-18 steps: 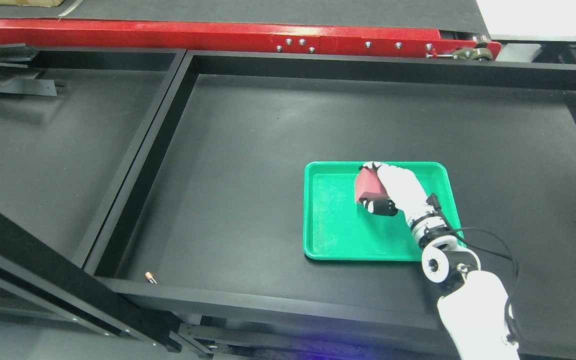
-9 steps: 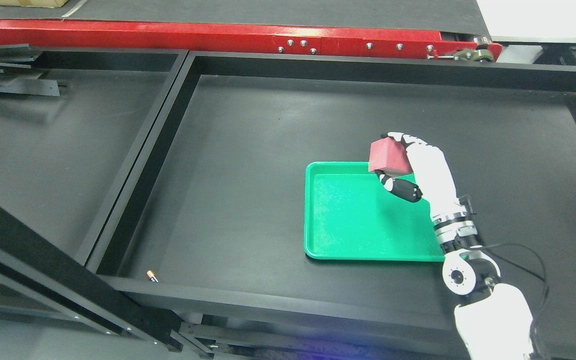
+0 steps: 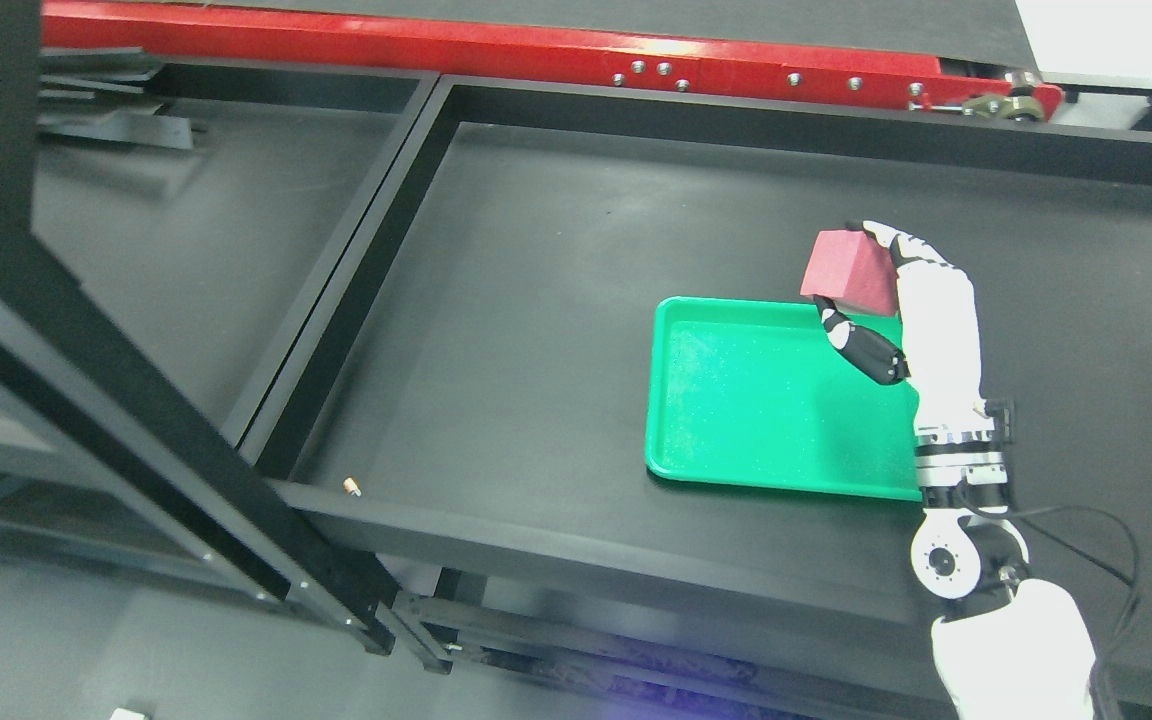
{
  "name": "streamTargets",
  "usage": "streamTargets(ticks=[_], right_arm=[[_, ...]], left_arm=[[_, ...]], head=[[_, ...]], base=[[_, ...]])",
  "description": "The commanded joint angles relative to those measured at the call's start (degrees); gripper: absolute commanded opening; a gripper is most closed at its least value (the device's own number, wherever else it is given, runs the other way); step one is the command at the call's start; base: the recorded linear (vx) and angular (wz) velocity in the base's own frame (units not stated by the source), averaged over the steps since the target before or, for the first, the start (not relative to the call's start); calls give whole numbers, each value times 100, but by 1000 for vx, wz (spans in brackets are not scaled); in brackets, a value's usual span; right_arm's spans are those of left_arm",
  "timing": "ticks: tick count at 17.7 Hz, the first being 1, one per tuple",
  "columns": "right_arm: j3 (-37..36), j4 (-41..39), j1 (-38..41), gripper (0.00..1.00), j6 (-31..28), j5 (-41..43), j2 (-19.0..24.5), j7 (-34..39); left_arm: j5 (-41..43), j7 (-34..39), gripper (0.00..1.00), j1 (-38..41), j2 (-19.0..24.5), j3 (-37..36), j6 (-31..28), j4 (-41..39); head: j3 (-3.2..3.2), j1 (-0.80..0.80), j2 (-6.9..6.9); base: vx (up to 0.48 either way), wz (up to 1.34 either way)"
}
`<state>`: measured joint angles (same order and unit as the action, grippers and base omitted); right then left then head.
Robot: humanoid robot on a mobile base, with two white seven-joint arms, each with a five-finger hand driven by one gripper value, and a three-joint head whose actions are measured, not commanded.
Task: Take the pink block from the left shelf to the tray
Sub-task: 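Turn and carry the held cube toward the blue tray on the table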
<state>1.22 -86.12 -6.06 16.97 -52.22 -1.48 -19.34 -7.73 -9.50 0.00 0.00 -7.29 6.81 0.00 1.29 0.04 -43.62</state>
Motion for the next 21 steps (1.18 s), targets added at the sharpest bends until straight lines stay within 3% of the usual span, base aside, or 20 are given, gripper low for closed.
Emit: streamTargets(ticks=[1, 21], right_arm=[[-202, -291, 158, 1, -10, 27, -54, -61], [-281, -335, 263, 1, -19, 27, -124, -8]], left_arm=[[0, 1, 100, 114, 100, 0, -4, -100], [0, 1, 100, 114, 100, 0, -4, -100]], head=[[0, 0, 0], [0, 0, -3]], base=[[-130, 259], [-163, 621]])
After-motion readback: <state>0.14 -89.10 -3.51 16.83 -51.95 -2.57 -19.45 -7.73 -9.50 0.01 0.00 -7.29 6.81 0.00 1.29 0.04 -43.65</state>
